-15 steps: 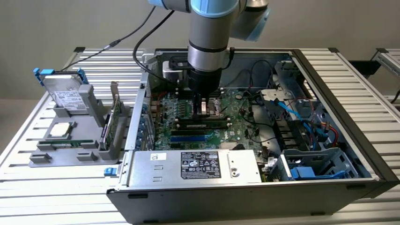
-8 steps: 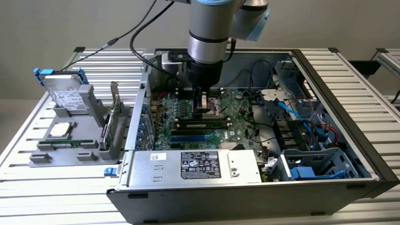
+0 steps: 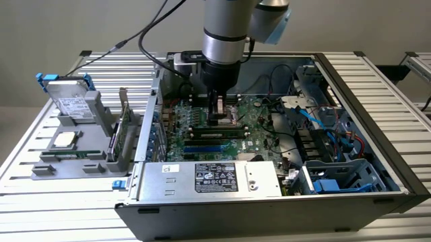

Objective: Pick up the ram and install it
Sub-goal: 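Press down the ram until it locks into place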

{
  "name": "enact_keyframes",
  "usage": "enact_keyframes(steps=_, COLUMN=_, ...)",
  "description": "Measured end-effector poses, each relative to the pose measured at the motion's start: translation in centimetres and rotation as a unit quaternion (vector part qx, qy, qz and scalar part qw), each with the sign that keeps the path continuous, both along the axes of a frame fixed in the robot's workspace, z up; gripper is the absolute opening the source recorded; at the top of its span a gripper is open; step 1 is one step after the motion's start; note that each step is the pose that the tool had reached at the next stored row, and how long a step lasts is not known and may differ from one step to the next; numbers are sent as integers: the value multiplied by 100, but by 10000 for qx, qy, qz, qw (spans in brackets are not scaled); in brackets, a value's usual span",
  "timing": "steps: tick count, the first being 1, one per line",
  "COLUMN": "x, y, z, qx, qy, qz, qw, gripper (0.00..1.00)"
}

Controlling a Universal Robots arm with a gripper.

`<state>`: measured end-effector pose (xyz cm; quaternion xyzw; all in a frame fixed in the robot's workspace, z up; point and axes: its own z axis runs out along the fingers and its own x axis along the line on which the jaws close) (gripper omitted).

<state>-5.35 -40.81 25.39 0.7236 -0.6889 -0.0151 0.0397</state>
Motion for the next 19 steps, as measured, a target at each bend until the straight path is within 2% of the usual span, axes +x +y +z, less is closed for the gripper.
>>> enact_keyframes(steps=4, x=1, y=0, z=42, qx=1, qy=1, qz=0, qw=10000, gripper=10)
enact_keyframes(steps=19, x=1, y=0, z=47, qx=2, qy=1, qz=0, qw=10000, gripper=10)
